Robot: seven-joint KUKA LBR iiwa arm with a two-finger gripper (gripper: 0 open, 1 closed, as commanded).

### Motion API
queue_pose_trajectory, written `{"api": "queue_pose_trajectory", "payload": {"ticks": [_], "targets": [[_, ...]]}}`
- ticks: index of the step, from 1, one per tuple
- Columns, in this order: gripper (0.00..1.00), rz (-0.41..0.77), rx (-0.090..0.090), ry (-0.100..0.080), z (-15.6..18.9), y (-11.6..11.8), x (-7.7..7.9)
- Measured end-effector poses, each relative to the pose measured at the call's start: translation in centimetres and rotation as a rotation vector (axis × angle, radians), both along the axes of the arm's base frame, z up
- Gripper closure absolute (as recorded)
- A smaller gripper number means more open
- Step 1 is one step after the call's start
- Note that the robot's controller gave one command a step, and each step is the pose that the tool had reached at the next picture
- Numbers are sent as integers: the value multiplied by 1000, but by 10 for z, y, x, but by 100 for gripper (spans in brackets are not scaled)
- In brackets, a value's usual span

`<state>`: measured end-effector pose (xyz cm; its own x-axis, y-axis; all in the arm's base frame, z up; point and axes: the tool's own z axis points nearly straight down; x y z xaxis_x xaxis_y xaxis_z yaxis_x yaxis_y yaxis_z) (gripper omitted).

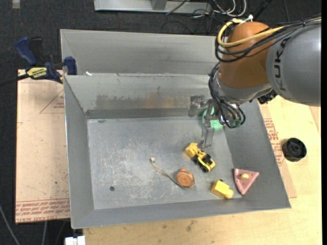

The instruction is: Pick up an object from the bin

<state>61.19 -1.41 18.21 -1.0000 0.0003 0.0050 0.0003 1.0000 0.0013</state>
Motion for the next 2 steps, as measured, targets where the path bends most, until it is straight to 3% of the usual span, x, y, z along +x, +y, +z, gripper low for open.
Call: {"api": "queue_pose_trajectory", "payload": {"ticks": [1, 2], "targets": [[0, 0, 0, -7, 5, 0, 1], [0, 87, 0, -13, -21, -13, -13]]}}
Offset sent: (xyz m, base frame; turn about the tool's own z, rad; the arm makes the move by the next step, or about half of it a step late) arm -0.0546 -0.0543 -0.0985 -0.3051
